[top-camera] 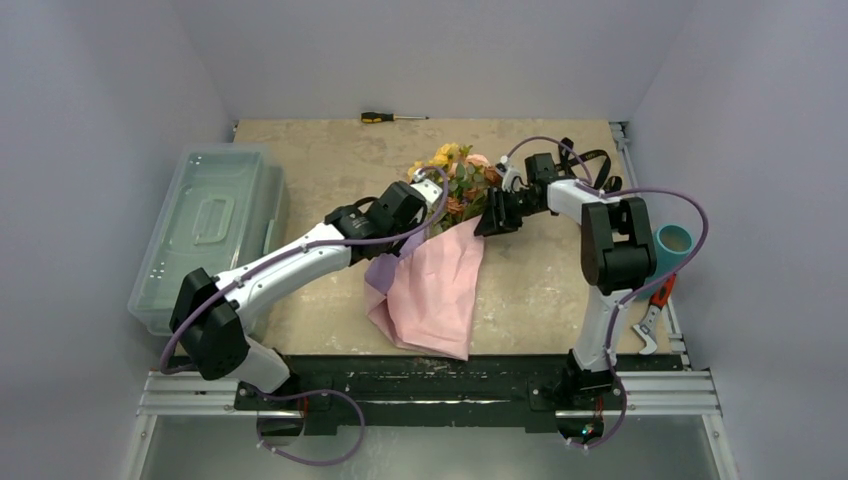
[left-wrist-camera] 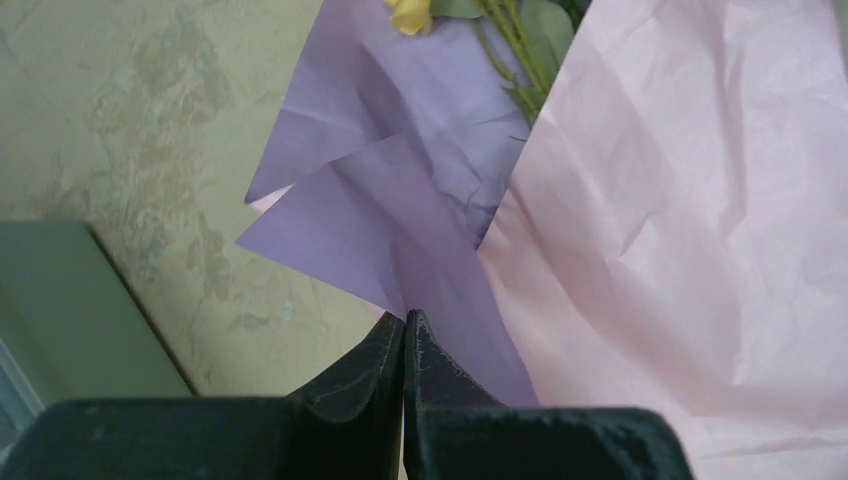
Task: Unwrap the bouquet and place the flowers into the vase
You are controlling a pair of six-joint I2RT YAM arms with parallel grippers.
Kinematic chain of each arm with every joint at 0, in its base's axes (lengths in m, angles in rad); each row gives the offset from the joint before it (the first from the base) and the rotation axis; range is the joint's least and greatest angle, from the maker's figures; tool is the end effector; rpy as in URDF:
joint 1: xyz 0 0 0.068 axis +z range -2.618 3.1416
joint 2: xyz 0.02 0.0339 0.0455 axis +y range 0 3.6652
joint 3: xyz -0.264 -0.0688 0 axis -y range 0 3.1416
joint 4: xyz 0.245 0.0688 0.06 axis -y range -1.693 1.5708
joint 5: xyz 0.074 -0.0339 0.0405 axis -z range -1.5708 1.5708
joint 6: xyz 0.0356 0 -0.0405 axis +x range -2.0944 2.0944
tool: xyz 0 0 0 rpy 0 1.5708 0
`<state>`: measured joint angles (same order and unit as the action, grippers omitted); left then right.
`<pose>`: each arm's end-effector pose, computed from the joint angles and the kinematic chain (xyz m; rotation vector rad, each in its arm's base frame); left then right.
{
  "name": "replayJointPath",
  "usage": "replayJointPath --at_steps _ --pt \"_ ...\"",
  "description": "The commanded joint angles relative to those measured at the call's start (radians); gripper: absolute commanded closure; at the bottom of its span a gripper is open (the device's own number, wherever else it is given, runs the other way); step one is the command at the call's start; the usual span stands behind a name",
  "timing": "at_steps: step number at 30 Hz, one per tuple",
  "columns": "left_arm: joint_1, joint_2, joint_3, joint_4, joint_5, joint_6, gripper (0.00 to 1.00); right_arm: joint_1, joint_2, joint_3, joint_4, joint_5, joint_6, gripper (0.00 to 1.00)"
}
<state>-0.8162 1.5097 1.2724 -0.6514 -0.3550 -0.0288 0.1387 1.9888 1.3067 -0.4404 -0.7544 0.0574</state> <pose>0.2308 -0.2274 0.2944 0.7736 2.2576 0.0431 0.3913 0.0792 0.1568 -0.3370 2.5632 1.0726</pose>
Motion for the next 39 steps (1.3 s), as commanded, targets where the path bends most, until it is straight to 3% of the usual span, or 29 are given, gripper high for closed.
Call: replayJointPath --at_steps 1,4,10,15,20,28,39 --pt "0.037 -0.061 -0.032 -0.024 -0.133 -0.138 1.00 0.006 0.000 0.022 0.047 0.024 0.039 0.60" --pt "0.059 -0.057 -0.045 -0.023 -0.162 -0.146 1.00 0.006 0.002 0.024 0.028 0.063 0.046 0.59" --pt "0.073 -0.055 -0.085 -0.011 -0.240 -0.125 1.00 0.010 -0.043 0.000 -0.029 0.035 0.001 0.25" --pt "0.094 -0.036 -0.115 0.014 -0.321 -0.117 1.00 0.017 -0.016 0.000 -0.012 0.039 0.025 0.24" --pt "0.137 0.003 -0.111 0.002 -0.310 -0.142 1.00 0.024 -0.005 0.003 0.016 0.028 0.038 0.37" --pt "0.190 0.076 -0.070 0.073 -0.298 -0.129 1.00 0.023 0.025 0.040 0.037 -0.013 0.045 0.98" --pt "0.299 0.190 -0.038 0.252 -0.290 -0.054 1.00 0.020 0.007 0.062 0.142 0.041 0.086 1.00"
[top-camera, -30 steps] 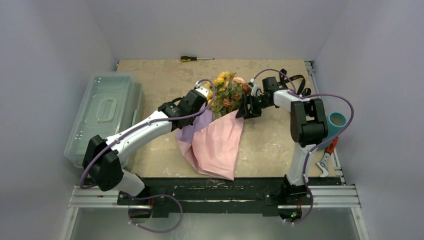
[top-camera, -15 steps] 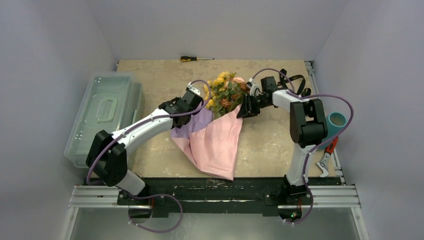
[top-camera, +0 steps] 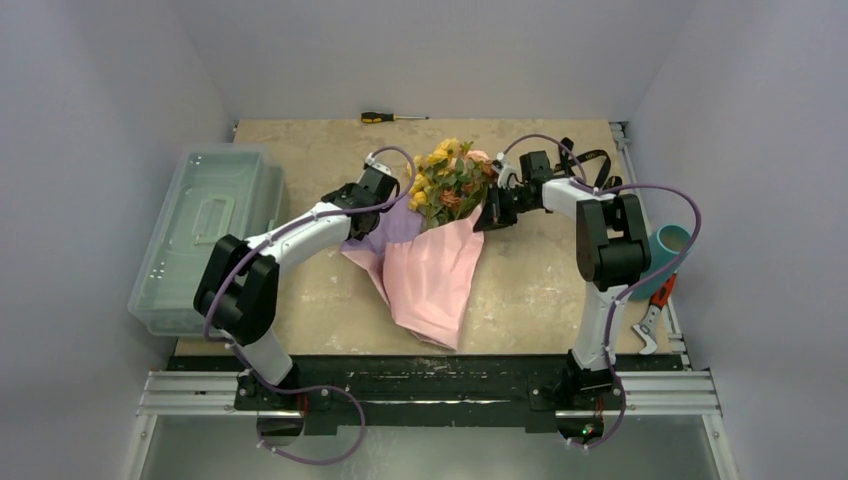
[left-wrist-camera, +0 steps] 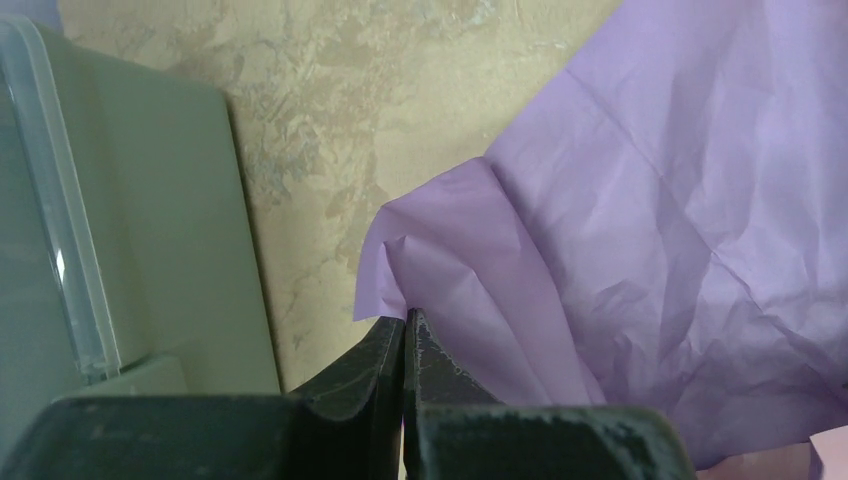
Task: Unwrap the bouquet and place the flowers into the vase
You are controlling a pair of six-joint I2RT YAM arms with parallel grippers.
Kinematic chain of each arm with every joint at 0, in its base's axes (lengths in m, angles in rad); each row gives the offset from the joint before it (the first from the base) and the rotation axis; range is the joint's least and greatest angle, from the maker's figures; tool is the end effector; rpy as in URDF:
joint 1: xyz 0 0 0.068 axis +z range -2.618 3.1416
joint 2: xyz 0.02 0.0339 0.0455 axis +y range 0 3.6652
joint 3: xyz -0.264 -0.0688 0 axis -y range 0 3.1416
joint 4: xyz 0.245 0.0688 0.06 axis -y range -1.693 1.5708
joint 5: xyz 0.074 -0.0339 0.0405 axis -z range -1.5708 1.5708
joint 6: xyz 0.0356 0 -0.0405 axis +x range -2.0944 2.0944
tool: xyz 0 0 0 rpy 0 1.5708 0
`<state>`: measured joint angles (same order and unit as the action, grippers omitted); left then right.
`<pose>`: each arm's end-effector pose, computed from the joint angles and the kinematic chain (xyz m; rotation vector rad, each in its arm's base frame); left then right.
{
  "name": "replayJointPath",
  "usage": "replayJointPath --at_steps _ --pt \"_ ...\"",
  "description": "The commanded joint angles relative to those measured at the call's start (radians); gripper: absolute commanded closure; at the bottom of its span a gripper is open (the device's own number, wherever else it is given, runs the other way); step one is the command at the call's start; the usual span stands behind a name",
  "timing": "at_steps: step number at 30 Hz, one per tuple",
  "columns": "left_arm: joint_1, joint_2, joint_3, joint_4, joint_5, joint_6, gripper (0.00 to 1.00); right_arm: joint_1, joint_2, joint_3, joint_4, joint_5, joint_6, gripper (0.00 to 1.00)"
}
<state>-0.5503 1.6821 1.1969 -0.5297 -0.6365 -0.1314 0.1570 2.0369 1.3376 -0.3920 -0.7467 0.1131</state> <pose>0.3078 -0.1640 0.2275 0.2749 2.3647 0.5098 0.4021 0.0881 0.1487 -0.3022 2.5619 1.0813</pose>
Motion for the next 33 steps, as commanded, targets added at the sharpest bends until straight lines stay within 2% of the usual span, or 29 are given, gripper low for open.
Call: replayJointPath --at_steps 1,10,20,27,33 --pt "0.045 0.028 0.042 0.152 -0.005 0.061 1.00 0.001 -0.037 0.036 0.105 0.039 0.034 1.00" --pt "0.149 0.156 0.162 0.324 0.065 0.178 1.00 0.001 0.035 0.109 0.205 0.066 0.085 1.00" --pt "0.265 0.321 0.308 0.376 0.122 0.236 1.00 -0.001 0.158 0.281 0.224 0.100 0.089 1.00" --pt "0.316 0.403 0.358 0.428 0.104 0.283 1.00 -0.007 0.165 0.273 0.225 0.146 0.068 1.00" --pt "0.339 0.472 0.383 0.412 0.075 0.313 1.00 -0.024 0.181 0.280 0.234 0.158 0.049 1.00"
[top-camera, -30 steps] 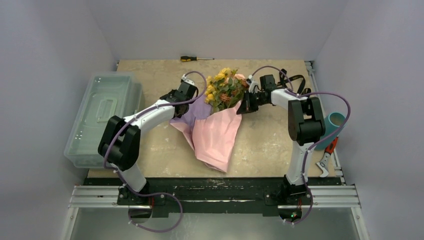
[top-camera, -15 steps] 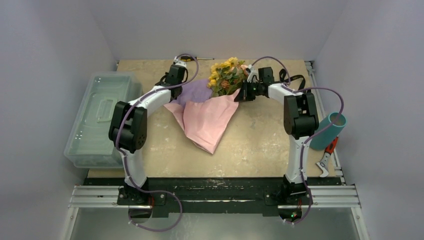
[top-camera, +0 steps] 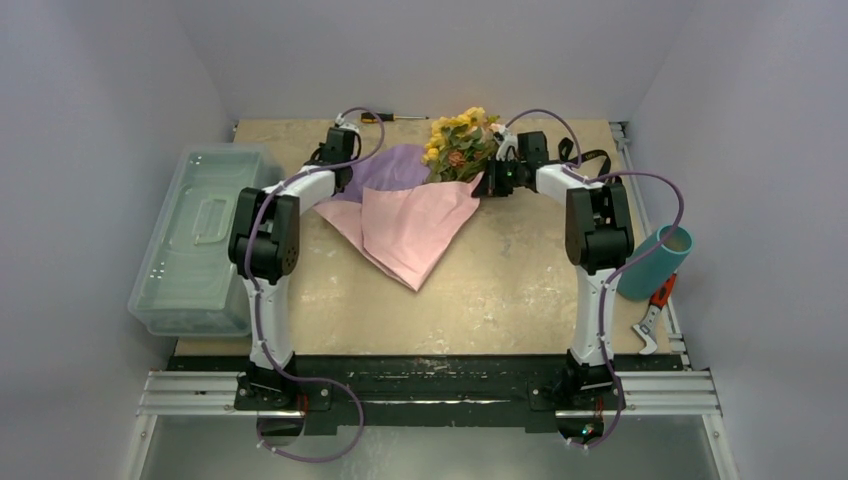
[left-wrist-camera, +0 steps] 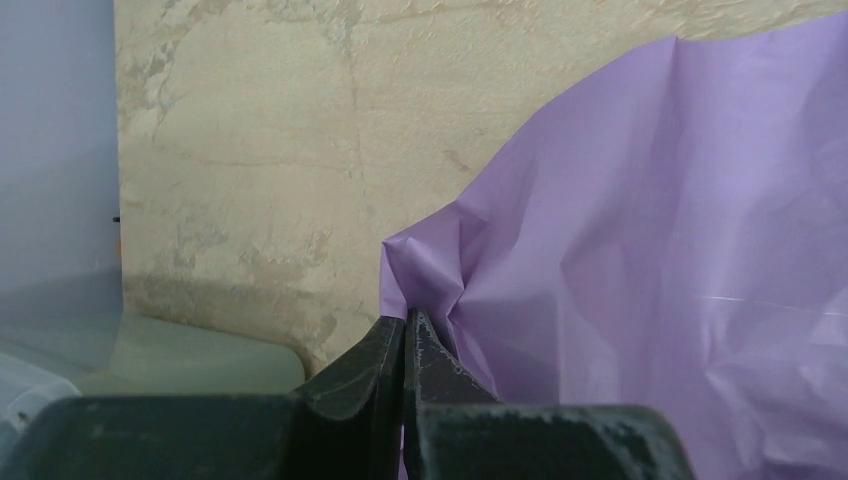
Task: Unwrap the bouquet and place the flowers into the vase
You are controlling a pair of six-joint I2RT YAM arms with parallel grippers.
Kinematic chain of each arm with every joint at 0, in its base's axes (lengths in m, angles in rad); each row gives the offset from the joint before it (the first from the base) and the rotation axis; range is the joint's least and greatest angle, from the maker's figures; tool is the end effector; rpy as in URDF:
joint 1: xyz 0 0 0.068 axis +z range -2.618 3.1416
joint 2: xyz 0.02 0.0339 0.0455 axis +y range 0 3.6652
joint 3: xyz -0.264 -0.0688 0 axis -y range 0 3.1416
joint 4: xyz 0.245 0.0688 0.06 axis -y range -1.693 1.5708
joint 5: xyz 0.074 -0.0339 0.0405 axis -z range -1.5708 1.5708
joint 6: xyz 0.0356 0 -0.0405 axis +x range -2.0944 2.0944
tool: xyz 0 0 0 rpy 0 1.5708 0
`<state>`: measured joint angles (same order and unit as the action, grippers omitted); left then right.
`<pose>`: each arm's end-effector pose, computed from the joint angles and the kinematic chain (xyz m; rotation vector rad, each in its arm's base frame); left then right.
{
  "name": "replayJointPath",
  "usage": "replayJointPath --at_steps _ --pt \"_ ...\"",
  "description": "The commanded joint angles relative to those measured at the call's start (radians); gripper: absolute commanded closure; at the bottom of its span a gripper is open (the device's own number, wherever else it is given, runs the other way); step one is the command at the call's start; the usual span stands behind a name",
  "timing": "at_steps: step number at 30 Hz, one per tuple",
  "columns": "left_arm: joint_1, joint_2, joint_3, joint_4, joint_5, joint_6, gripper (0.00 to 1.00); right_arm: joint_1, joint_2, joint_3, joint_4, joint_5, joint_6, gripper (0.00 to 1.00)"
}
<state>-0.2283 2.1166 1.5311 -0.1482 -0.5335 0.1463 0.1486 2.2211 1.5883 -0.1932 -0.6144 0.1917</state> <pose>0.4640 -0.0892 0.1837 0.1488 2.2394 0.5677 0.4744 0.0918 0.1513 -0.2419 2.3695 0.8954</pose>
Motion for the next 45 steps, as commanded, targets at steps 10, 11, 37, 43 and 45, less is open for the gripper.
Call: replayJointPath --at_steps 10,11,37,43,45 --pt "0.034 0.056 0.101 -0.031 -0.012 0.030 0.85 -0.016 0.011 0.082 0.019 -0.044 -0.025 0.85" --pt "0.035 0.045 0.110 -0.039 0.024 0.021 0.77 -0.015 0.007 0.086 0.011 -0.052 -0.025 0.76" --pt "0.093 -0.240 0.140 -0.248 0.802 -0.126 0.00 -0.033 -0.218 0.022 -0.137 -0.074 -0.087 0.09" --pt "0.093 -0.228 0.062 -0.255 0.907 -0.184 0.04 -0.032 -0.274 0.009 -0.169 -0.088 -0.140 0.05" --pt "0.095 -0.214 0.061 -0.268 0.930 -0.191 0.05 -0.032 -0.295 0.000 -0.174 -0.092 -0.152 0.04"
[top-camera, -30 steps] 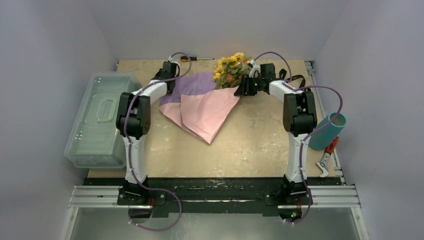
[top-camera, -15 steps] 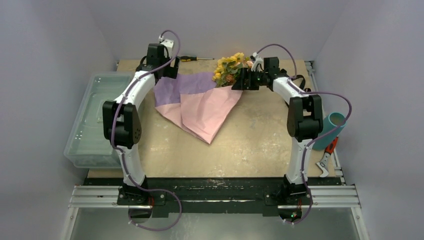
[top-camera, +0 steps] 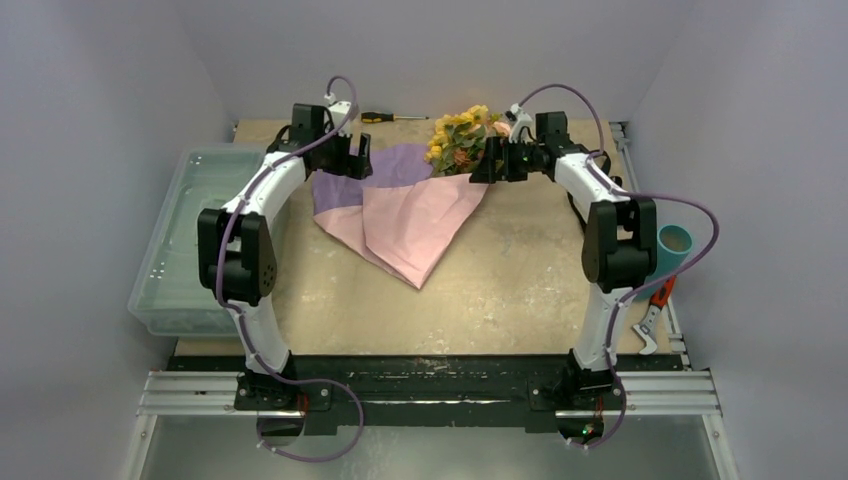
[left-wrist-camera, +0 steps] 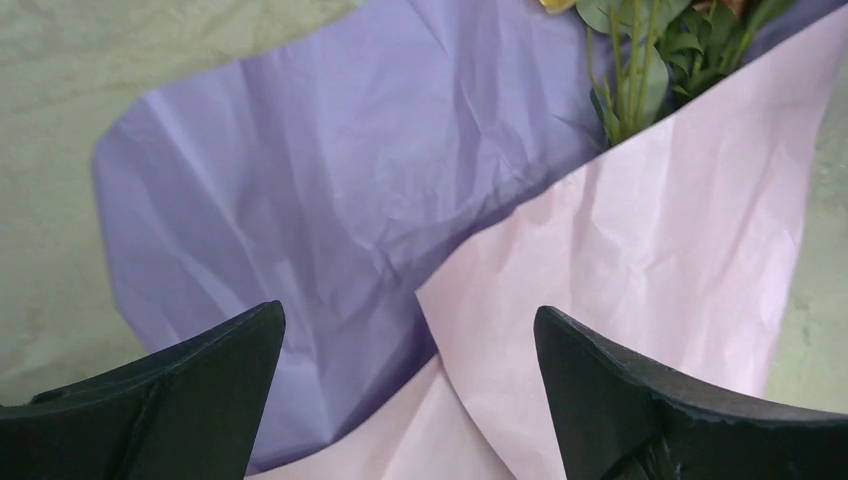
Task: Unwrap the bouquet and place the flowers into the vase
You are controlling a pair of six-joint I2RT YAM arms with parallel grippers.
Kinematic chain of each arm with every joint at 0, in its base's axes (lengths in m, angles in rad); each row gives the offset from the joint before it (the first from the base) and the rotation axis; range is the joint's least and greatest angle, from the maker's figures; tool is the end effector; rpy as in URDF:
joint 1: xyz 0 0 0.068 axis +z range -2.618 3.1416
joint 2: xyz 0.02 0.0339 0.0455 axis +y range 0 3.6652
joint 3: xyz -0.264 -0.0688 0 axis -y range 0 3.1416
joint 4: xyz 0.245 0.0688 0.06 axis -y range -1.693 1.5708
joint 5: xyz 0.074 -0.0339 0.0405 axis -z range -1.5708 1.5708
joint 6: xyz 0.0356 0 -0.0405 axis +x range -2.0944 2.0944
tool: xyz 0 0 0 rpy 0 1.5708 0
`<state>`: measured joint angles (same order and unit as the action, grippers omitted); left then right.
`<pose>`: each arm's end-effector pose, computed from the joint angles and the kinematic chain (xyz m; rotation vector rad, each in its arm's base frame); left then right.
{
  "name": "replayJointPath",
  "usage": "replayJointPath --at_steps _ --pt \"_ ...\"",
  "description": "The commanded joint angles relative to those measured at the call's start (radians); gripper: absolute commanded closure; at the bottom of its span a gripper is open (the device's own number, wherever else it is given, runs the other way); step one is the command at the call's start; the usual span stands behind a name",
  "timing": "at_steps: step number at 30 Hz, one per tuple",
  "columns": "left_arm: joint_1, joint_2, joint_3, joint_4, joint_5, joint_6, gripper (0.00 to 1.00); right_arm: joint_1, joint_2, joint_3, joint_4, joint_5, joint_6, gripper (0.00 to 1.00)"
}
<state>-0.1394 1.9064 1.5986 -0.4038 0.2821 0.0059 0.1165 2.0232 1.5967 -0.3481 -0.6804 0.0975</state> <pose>0.4349 -0.0710 0.2751 0.3126 2.2572 -0.3917 0.4502 0.0752 0.2331 -0.3598 2.2689 0.9017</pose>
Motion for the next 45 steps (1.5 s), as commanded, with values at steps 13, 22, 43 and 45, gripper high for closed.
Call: replayJointPath --at_steps 13,22,43,45 --pt "0.006 0.023 -0.013 -0.022 0.151 -0.050 0.05 0.000 -0.155 0.061 -0.247 0.038 -0.263 0.02" --pt "0.006 0.013 -0.070 0.061 0.150 -0.102 0.07 0.000 -0.103 0.228 -0.420 0.153 -0.391 0.02" --pt "0.004 0.041 -0.124 0.135 0.185 -0.206 0.16 0.003 -0.130 0.192 -0.423 0.201 -0.393 0.02" --pt "0.002 0.049 -0.126 0.139 0.201 -0.214 0.18 0.002 -0.134 0.192 -0.419 0.190 -0.384 0.02"
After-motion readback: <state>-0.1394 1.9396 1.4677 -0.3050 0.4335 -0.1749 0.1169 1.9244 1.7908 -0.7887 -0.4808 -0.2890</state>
